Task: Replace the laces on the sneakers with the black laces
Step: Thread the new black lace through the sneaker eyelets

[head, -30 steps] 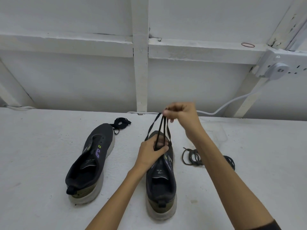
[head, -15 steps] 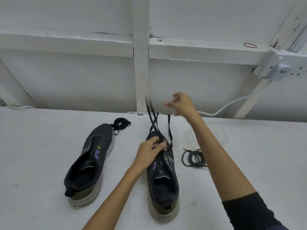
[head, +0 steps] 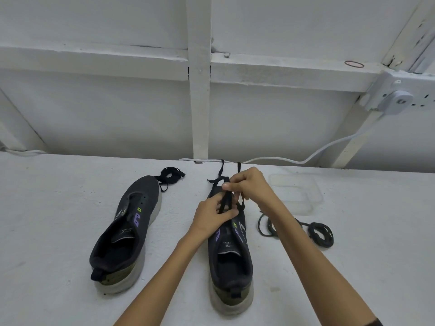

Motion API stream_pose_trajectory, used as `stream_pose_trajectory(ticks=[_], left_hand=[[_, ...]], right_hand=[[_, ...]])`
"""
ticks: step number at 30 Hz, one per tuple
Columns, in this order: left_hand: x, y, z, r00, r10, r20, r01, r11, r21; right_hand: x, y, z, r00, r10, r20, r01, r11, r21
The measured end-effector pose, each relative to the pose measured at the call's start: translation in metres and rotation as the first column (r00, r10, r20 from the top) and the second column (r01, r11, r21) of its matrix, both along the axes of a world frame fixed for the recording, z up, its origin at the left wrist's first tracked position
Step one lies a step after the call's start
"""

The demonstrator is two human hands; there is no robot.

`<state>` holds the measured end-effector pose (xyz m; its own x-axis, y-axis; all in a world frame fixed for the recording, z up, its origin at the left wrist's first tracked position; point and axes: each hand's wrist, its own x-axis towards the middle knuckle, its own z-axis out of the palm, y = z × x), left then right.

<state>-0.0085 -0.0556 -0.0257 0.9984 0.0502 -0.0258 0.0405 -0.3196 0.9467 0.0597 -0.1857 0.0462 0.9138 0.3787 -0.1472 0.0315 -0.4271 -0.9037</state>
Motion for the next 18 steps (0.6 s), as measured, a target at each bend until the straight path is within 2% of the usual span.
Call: stream_pose_trajectory(ticks=[7,14,18], left_hand=[[0.000,0.000,0.000,0.999,-0.003,0.032,0.004,0.999,-0.033],[-0.001,0.000,0.000,1.000,-0.006,0.020,0.008,0.997,-0.083],[0.000,0.001,0.000,1.000,-0.006,0.003,0.006,0.997,-0.081]], right_hand=[[0.019,0.004,0.044,0.993,-0.116,-0.031,0.120,0.948,0.296],[0.060,0.010,0.114,0.968,-0.251,0.009,0.202,0.799,0.566],[0.080,0.018,0.115,0.955,-0.294,-0.043,0.242,0.684,0.688]])
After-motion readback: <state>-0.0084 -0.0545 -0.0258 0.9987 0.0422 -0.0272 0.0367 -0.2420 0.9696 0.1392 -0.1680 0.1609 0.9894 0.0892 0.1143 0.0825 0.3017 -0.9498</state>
